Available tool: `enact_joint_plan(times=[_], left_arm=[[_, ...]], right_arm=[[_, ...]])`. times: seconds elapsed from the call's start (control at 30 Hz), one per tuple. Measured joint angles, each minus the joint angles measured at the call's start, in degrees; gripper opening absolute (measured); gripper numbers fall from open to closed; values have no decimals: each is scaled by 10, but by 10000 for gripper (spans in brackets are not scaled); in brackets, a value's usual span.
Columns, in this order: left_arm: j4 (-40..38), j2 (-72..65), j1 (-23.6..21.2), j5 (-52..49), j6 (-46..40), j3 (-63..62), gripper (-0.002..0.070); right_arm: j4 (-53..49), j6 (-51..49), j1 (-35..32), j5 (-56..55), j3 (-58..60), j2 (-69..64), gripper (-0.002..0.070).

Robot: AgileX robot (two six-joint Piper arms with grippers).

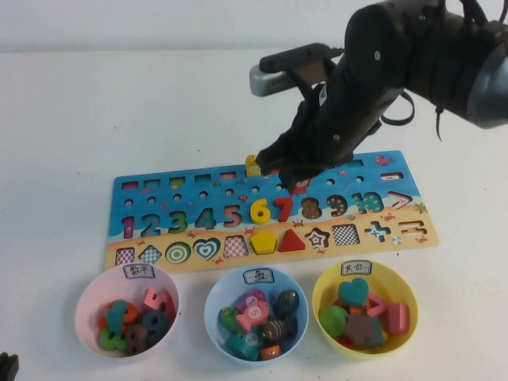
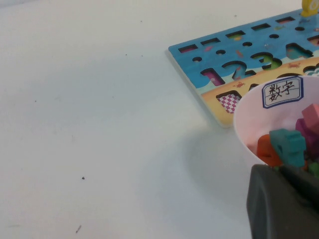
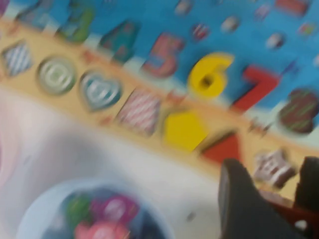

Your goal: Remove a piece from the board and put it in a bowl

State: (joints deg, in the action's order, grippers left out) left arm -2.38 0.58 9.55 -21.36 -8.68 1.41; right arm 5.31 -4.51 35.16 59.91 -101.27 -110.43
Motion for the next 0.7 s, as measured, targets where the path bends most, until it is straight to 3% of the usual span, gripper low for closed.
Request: enact_joint_plan(times=[0.37, 0.7], left_arm=[[0, 0, 0, 0, 0, 0, -5], [0, 0, 0, 0, 0, 0, -5]], right_arm=[[37, 0, 94, 74, 96, 62, 208], [49, 0, 124, 87, 97, 10, 208]])
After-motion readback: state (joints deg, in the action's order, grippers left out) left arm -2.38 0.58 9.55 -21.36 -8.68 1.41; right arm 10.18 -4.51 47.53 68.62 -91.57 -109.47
